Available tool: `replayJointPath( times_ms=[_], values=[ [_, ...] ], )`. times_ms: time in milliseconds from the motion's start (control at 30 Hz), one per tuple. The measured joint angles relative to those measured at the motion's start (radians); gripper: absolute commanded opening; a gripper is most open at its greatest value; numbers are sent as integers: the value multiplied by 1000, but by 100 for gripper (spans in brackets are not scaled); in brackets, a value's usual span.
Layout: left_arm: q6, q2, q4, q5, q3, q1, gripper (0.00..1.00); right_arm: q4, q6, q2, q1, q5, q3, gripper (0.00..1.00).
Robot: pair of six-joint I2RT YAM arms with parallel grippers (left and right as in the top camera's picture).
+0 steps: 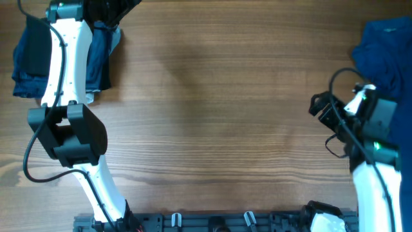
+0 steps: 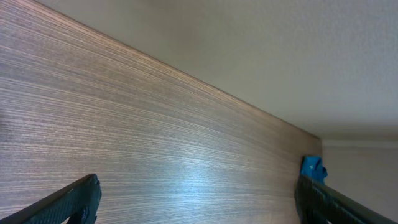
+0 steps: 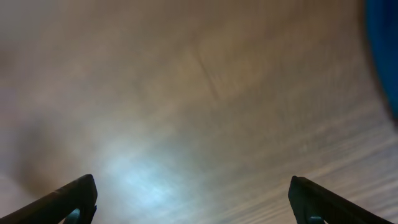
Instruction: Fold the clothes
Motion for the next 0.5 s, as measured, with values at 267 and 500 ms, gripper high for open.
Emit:
replayJointPath(
  times_ms=[267, 500],
  values=[
    [0, 0, 0, 0, 0, 0, 100, 188, 88, -445, 60, 42, -26, 100],
    [0, 0, -1, 0, 0, 0, 100, 243, 76, -670, 283, 245, -48, 100]
  ],
)
